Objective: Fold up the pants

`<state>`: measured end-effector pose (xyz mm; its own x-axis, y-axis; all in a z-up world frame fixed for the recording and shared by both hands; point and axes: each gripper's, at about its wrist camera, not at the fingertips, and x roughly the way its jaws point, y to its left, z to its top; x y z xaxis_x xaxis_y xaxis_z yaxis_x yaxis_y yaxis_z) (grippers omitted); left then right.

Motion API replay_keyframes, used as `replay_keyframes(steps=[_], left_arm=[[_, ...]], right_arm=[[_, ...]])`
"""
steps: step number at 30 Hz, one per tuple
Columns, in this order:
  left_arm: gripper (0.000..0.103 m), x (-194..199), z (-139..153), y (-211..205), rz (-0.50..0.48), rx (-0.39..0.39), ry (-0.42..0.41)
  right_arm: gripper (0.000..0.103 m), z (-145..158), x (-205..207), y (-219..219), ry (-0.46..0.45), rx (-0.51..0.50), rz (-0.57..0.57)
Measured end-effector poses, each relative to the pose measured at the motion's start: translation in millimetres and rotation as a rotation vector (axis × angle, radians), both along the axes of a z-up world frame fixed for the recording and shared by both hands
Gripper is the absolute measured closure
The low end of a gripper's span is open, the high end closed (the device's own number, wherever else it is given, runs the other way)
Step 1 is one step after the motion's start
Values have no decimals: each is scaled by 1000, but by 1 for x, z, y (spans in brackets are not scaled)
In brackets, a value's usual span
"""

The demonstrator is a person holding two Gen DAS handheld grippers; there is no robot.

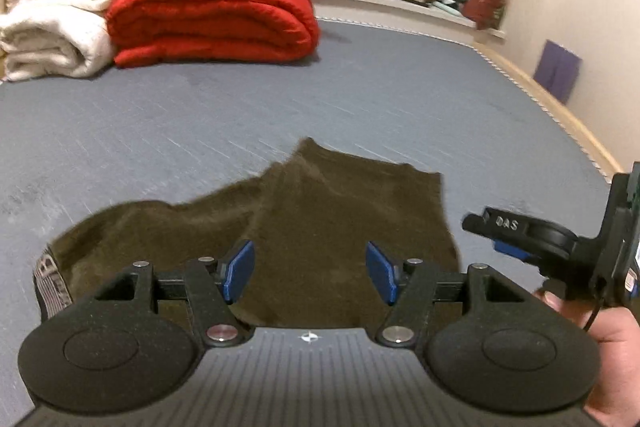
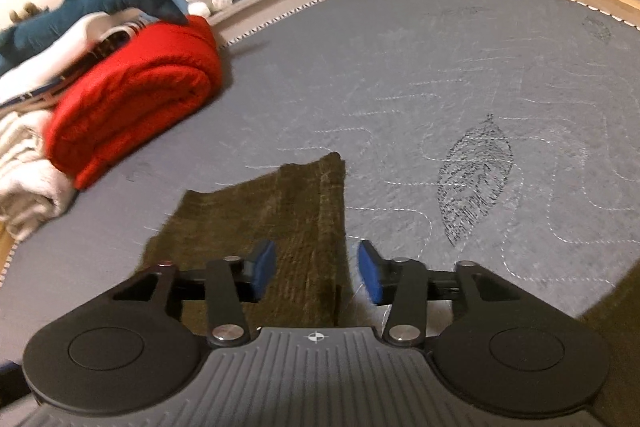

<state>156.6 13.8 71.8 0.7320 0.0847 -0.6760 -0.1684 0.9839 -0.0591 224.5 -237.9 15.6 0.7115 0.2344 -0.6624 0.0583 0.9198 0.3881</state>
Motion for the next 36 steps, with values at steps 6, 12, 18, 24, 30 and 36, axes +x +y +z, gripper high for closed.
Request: replay_keyframes(steps=[6,12,18,24,30,36], left_arm=[[34,20,-24,17,-2,-13,7],[34,39,-50,33,35,-49,8],[31,38,-45,31,-8,-18,-48],[31,43,-53,46,39,-72,-5],[31,47,-54,72,129,-129,15],[31,51,-59,89,184,-179,53]], right_arm=[[36,-35,33,7,83,-51,19],[39,-50,40,10,118,-36,103],[91,-41,36,28,61,-88,177],[92,-6,21,34,-67,-126,194],[92,21,-9,54,-198,-101,477],[91,3,-5,62,-83,44,657]])
